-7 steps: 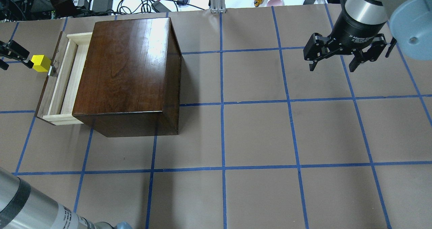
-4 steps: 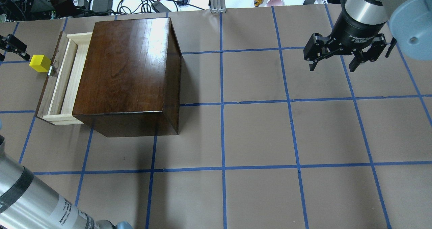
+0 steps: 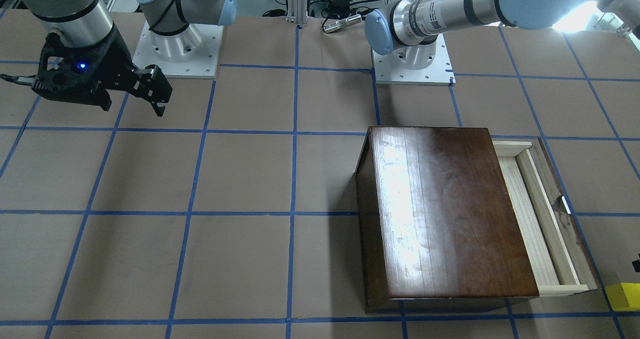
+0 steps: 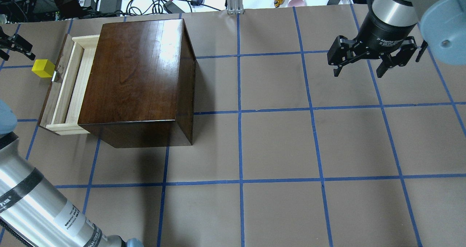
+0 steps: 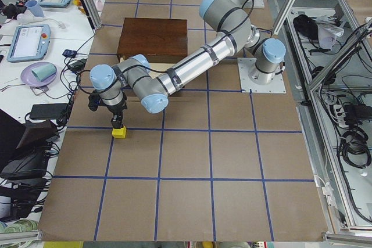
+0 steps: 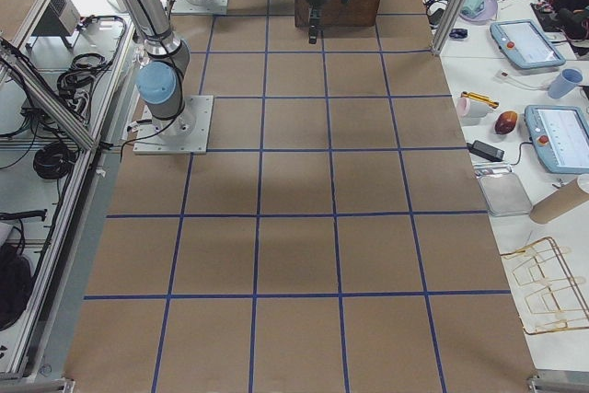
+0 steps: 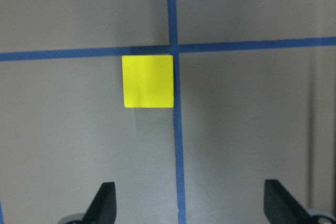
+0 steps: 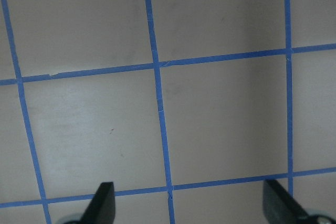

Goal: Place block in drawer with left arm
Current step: 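Release the handle and move the left gripper above the yellow cube, then lower the left gripper and grasp the yellow cube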

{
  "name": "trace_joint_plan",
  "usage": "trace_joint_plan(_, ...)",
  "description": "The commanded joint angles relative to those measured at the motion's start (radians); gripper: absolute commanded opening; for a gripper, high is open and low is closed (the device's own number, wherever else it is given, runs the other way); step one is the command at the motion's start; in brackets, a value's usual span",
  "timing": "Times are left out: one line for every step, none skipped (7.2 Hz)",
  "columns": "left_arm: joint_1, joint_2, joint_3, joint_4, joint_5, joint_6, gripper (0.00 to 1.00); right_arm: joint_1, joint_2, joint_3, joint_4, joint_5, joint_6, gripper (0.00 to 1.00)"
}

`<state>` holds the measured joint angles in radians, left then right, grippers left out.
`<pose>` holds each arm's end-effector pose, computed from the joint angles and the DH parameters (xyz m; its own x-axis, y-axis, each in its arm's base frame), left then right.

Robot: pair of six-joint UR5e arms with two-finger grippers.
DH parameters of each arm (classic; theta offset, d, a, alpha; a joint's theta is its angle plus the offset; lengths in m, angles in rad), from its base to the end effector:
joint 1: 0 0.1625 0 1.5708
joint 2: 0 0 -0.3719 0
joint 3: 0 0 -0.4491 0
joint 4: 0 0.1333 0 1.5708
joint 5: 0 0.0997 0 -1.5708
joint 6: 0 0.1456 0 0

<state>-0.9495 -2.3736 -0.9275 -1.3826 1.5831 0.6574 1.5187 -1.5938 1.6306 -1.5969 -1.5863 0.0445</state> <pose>0.3673 -0.7390 0.2069 -0.9990 0.0357 -0.0273 0.0361 0.9992 -0.0152 0.1028 -0.5445 0.3711 -0.9952 0.0963 0.0160 0.0964 0.9953 0.0100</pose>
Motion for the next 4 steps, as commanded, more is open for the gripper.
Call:
trace_joint_plan(0.000, -0.061, 0.065, 0.002, -0.003, 0.004, 1.00, 0.000, 0.000, 0.000, 0.000, 0.000, 0.000, 1.00)
trace_joint_plan(0.000, -0.074, 0.065, 0.002, -0.008, 0.014, 1.00, 0.000, 0.000, 0.000, 0.000, 0.000, 0.000, 1.00)
trace_joint_plan(0.000, -0.094, 0.067, 0.025, -0.009, 0.057, 1.00, 0.000, 0.000, 0.000, 0.000, 0.000, 0.000, 1.00)
trace_joint_plan(0.000, -0.105, 0.067, 0.042, -0.008, 0.064, 1.00, 0.000, 0.000, 0.000, 0.000, 0.000, 0.000, 1.00)
